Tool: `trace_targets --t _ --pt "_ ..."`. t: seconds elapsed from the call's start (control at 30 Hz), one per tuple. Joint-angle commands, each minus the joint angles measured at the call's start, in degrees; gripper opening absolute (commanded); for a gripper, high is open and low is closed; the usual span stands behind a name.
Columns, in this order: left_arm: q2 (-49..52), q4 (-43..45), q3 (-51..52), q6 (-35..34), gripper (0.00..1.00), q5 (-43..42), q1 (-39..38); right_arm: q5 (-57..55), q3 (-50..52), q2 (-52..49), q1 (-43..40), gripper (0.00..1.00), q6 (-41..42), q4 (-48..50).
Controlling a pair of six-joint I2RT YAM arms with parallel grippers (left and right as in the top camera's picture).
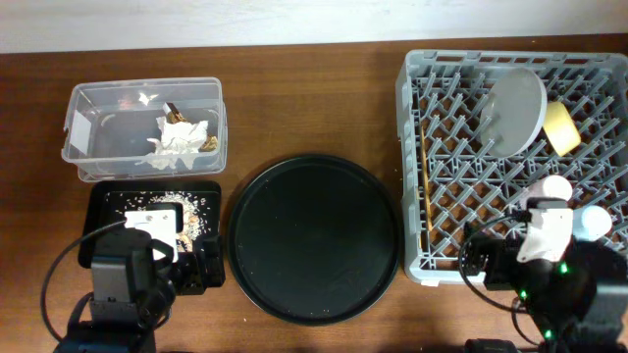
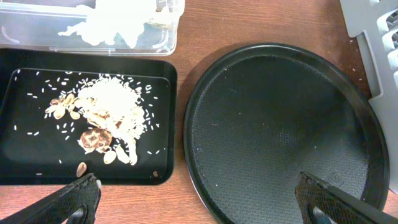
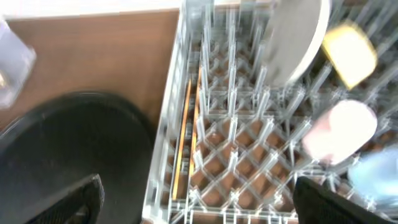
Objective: Sort waste into correct bins and load items into the dishwasher rack
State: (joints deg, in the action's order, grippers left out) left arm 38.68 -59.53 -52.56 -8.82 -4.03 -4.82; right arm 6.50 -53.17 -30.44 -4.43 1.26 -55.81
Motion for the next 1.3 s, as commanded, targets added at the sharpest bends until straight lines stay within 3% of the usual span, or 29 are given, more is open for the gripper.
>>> trace_targets --t 0.0,0.2,0.37,0.5,0.63,1.27 --pt "-0.2 0.1 0.4 0.7 0.99 0.6 -0.1 -1.2 8.6 8.2 0.0 0.98 0.0 9.1" --pt "-0.2 0.1 0.4 0.7 0.99 0.6 -0.1 -1.2 39.0 29.3 0.5 0.98 0.0 41.2" --pt "-0.2 0.1 0.4 0.7 0.99 0.6 -0.1 -1.2 53.0 30.3 1.0 0.98 0.0 63.8" --pt "-0.2 0.1 0.4 0.7 0.99 0.6 -0.1 -1.2 52.9 30.3 1.1 0.98 0.0 62.0" --pt "-0.2 0.1 0.4 0.7 0.99 0.6 -0.1 -1.3 52.9 30.2 1.1 0.98 0.0 51.4" --pt "-0.7 -0.1 0.5 0.7 0.99 0.7 -0.1 -1.2 52.9 29.7 1.0 0.98 0.0 51.7"
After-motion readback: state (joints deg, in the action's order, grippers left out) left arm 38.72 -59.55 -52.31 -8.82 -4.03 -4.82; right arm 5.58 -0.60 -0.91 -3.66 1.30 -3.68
